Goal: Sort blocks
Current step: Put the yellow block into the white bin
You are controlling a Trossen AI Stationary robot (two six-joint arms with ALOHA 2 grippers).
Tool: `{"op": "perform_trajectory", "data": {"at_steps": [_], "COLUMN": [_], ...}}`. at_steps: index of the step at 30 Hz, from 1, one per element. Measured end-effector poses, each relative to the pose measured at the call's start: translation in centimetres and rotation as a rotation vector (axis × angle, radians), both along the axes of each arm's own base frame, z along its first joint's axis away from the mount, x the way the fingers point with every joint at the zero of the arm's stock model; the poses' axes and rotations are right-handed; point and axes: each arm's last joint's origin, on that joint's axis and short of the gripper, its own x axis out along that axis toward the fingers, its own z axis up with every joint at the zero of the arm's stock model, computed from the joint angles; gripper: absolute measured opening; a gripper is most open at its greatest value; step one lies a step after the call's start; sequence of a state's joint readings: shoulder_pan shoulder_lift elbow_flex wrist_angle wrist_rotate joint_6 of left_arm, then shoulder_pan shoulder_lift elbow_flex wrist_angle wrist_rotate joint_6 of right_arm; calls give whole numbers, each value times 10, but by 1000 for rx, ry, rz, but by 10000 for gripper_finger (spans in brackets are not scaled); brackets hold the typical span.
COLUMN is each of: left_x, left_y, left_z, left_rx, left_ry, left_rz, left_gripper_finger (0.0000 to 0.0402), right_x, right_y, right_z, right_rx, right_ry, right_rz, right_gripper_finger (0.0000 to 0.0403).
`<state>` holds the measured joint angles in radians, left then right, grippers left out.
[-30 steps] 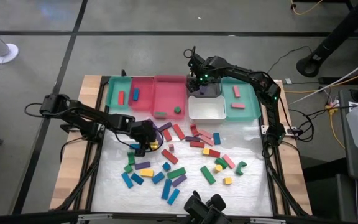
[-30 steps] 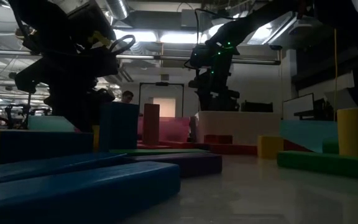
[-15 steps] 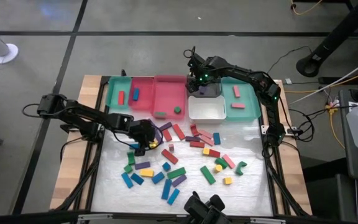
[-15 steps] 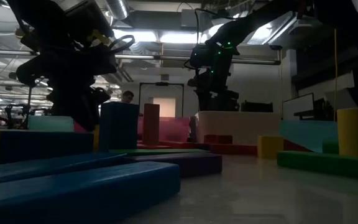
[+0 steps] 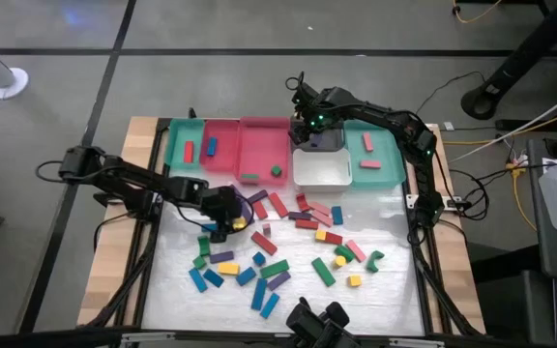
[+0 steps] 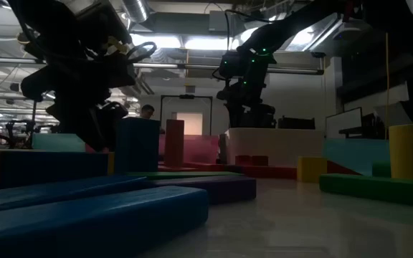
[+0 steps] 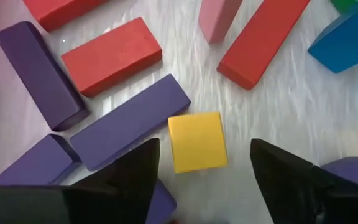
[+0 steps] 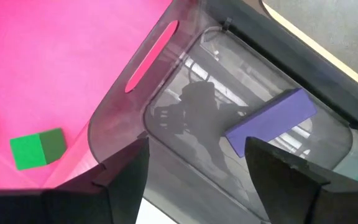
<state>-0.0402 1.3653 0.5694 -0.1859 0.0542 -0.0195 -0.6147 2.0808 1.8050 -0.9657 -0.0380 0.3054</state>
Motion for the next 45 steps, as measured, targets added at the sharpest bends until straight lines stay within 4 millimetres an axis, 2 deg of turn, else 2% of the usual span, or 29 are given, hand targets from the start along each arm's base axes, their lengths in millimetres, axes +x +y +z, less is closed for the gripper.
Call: {"op": "perform_trajectory", "data": {"at_steps": [6,10,13,17,20,25,29,34,38,42,45], "left_x": [5,7,7,8,8,5,6,13,22,31,43], "left_y": [1,2,2,2,3,13,25,50,76,100,115], "left_z": [-15,-20,-20,-19,-16,3,31,62,79,86,79], "left_rx": [17,13,37,62,84,87,95,186,268,310,304], "left_ry": [53,71,68,42,28,-47,-174,-399,-619,-803,-869], "left_rz": [11,30,-4,-56,-89,-83,-66,-17,78,181,237], "left_gripper_finger": [244,226,190,118,114,114,114,114,114,114,116], "right_x": [0,-1,-6,-19,-34,-52,-57,-53,-47,-44,-44], "right_y": [0,1,4,14,26,60,94,134,163,196,223], "right_z": [0,6,22,52,76,110,126,132,130,128,127], "right_rx": [-3,-13,-41,-67,-55,-29,-20,-44,-45,14,50], "right_ry": [-5,-15,-45,-84,-103,-108,-100,-35,19,37,58], "right_rz": [0,2,19,43,62,119,195,283,217,131,91], "right_gripper_finger": [264,264,264,264,264,264,264,264,264,264,264]}}
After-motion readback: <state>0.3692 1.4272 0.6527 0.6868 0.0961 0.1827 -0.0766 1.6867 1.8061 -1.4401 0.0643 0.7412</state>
